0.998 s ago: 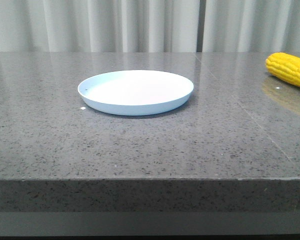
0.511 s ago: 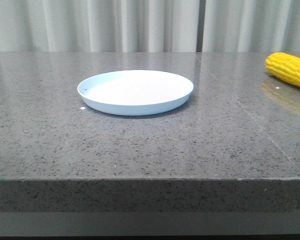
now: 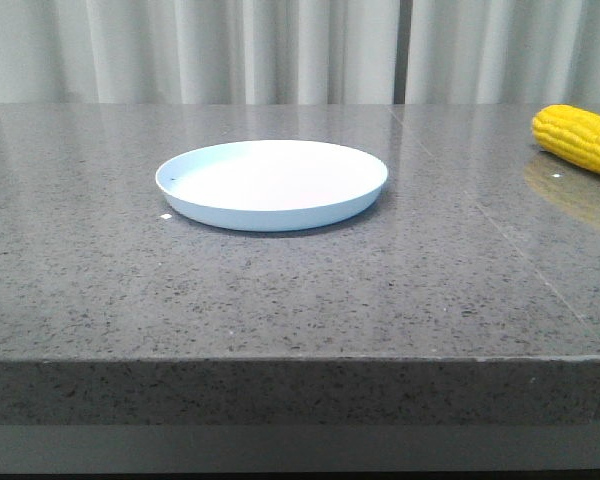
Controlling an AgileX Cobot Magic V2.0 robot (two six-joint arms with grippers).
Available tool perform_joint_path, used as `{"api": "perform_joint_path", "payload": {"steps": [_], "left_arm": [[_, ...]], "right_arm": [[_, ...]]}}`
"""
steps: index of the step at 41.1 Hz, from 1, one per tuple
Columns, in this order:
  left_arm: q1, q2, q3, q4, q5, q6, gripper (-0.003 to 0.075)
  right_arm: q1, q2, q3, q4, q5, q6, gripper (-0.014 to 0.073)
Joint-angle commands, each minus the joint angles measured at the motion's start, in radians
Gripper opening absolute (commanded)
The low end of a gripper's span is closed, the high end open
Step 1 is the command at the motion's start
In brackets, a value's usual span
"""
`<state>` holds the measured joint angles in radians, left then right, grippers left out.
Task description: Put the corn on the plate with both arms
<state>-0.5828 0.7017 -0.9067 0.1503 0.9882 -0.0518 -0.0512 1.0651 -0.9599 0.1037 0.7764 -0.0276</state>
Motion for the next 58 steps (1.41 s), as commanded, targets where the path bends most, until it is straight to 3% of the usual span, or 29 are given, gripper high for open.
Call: {"api": "perform_joint_path", "payload": {"steps": [1,29,50,53,58], "left_arm": [[-0.008,-0.001,-0.025,0.008,-0.065,-0.012,0.0400],[-0.008,-0.001,-0.025,0.008,-0.065,-0.012,0.0400],[-0.008,-0.001,-0.025,0.008,-0.065,-0.012,0.0400],[-0.008,-0.001,-0.025,0.008,-0.065,-0.012,0.0400],[-0.008,-0.001,-0.025,0.008,-0.065,-0.012,0.0400]], "right_arm": [[-0.038,0.085,-0.109,-0.007,-0.027,-0.007,0.0647],[-0.045,0.658,-0.593,0.022,0.052,-0.100,0.0647],[-0.025,0.830,-0.724,0.022,0.094,-0.105,0.0642],[-0.025,0.833,-0.728,0.022,0.113,-0.105,0.0575],[-0.025,0.833,-0.728,0.022,0.124,-0.105,0.0326]]}}
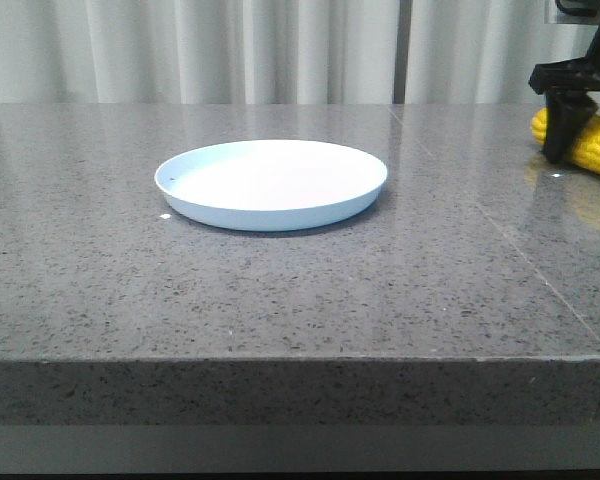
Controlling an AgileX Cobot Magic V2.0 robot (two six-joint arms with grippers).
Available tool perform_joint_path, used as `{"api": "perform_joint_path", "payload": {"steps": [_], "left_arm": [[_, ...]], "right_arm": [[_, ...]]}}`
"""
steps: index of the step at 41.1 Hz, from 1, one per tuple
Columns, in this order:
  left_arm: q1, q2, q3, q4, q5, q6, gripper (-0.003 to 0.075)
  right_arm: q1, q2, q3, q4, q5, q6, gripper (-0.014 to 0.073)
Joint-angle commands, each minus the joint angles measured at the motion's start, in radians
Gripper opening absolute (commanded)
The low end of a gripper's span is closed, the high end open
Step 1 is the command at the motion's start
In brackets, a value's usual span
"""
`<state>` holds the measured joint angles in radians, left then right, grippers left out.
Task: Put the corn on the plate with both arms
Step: 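Lower the right gripper and close it around the corn cob, then lift the corn with the right gripper and carry it over the plate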
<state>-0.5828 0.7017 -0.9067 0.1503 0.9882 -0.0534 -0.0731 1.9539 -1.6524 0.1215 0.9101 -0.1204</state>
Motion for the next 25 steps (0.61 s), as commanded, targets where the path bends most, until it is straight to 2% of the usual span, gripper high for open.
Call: {"api": "perform_joint_path", "payload": {"steps": [1,3,13,25], "left_arm": [[-0.008,-0.001,-0.025,0.008,-0.065,-0.010,0.0400],[-0.008,-0.001,-0.025,0.008,-0.065,-0.010,0.0400],[-0.008,-0.001,-0.025,0.008,-0.065,-0.010,0.0400],[-0.008,-0.001,-0.025,0.008,-0.065,-0.010,0.0400]], "right_arm": [[-0.003,-0.056,-0.036,0.004,-0.007,-0.012,0.0297],[-0.003,-0.059,-0.036,0.004,0.001,-0.013,0.0269],[0.043,-0.136,-0.037,0.017,0.037,-0.013,0.0271],[0.289,-0.200,-0.096,0.026,0.193,-0.005,0.0271]]}}
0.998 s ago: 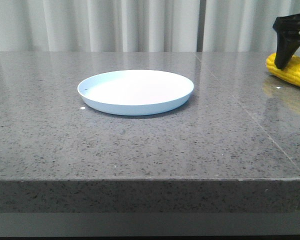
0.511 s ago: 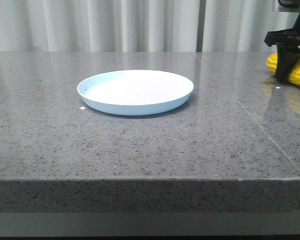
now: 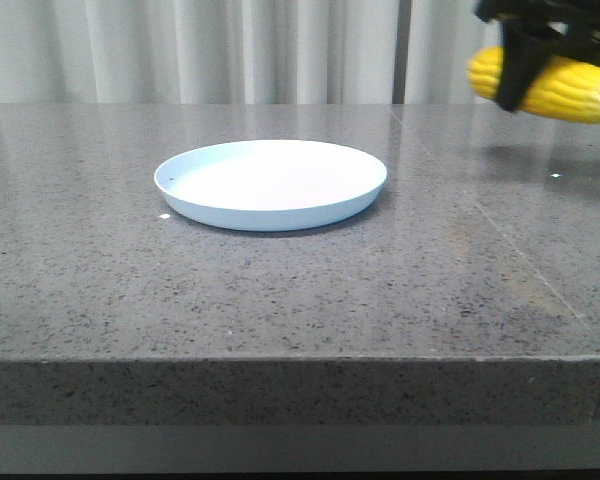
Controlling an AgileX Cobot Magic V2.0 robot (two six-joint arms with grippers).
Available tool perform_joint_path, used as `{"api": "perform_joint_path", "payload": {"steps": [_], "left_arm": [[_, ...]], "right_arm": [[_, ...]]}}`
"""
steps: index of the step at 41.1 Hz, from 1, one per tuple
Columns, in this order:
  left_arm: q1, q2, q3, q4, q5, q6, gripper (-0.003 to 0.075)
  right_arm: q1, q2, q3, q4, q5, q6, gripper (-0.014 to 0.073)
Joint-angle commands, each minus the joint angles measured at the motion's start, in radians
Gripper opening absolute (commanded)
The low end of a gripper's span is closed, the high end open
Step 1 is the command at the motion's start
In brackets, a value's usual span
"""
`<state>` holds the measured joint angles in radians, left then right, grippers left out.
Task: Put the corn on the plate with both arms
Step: 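Lift the corn with the right gripper and carry it over the plate, then lower the corn onto the plate, open the right gripper and lift away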
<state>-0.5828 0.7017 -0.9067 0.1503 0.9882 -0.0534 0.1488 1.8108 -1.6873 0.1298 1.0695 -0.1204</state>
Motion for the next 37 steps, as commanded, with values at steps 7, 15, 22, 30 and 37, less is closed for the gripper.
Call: {"api": "perform_joint_path", "payload": {"steps": [7,15,22,30,37], "left_arm": [[-0.008,-0.001,-0.025,0.008,-0.065,-0.010,0.0400],[-0.008,-0.001,-0.025,0.008,-0.065,-0.010,0.0400],[-0.008,-0.001,-0.025,0.008,-0.065,-0.010,0.0400],[-0.008,-0.001,-0.025,0.008,-0.065,-0.010,0.0400],[-0.008,-0.001,-0.025,0.008,-0.065,-0.010,0.0400]], "right_arm": [[0.235,-0.052,-0.094,0.021,0.035,0.058,0.0271],[0.344,-0.025,-0.094,0.036,-0.071,0.209,0.0271],[0.369,0.025,-0.094,0.076,-0.162,0.319,0.0292],[0.369,0.091,-0.094,0.116,-0.254,0.376,0.0334],[0.369,0.121,-0.094,0.116,-0.273,0.377,0.0451]]}}
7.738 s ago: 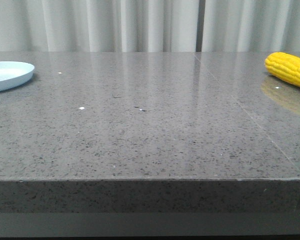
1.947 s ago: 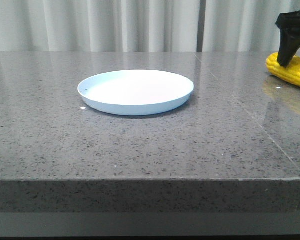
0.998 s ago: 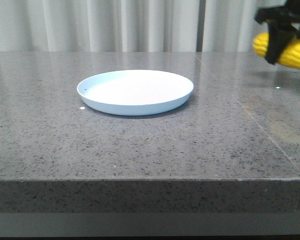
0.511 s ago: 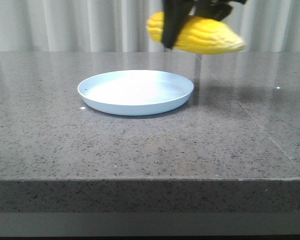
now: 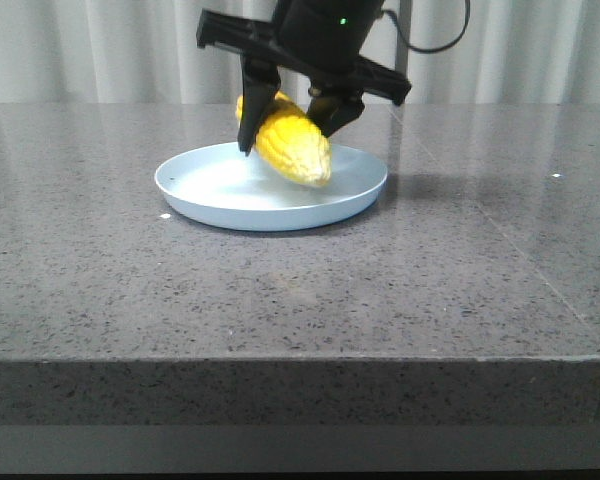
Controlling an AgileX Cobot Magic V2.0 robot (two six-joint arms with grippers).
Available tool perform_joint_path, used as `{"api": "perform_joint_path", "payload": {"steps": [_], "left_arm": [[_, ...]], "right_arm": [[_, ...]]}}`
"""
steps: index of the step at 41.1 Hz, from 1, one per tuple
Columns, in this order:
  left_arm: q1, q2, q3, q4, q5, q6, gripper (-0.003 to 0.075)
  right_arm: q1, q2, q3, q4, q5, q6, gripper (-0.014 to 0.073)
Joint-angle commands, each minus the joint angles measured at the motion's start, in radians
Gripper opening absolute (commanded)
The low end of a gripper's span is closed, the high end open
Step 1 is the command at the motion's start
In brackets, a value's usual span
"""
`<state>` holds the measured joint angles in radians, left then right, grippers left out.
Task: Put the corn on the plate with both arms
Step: 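Lower the corn onto the plate, open the right gripper and lift away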
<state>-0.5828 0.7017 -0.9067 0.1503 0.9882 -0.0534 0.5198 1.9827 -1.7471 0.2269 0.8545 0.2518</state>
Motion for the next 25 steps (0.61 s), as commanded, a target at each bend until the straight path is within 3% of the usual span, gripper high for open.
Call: {"api": "perform_joint_path", "payload": {"steps": [1,7,13,25], "left_arm": [[-0.008,-0.001,-0.025,0.008,-0.065,-0.010,0.0400],[-0.008,-0.001,-0.025,0.008,-0.065,-0.010,0.0400],[-0.008,-0.001,-0.025,0.008,-0.065,-0.010,0.0400],[-0.008,-0.001,-0.025,0.008,-0.065,-0.010,0.0400]], "right_arm": [[-0.002,-0.049,-0.034,0.019,-0.057,0.005,0.0493],[-0.002,-0.051,-0.034,-0.003,-0.050,0.002,0.0666],[-0.002,-0.071,-0.034,-0.024,-0.049,-0.001,0.0653],[-0.002,-0.244,0.017,-0.092,0.015,-0.178,0.0653]]}}
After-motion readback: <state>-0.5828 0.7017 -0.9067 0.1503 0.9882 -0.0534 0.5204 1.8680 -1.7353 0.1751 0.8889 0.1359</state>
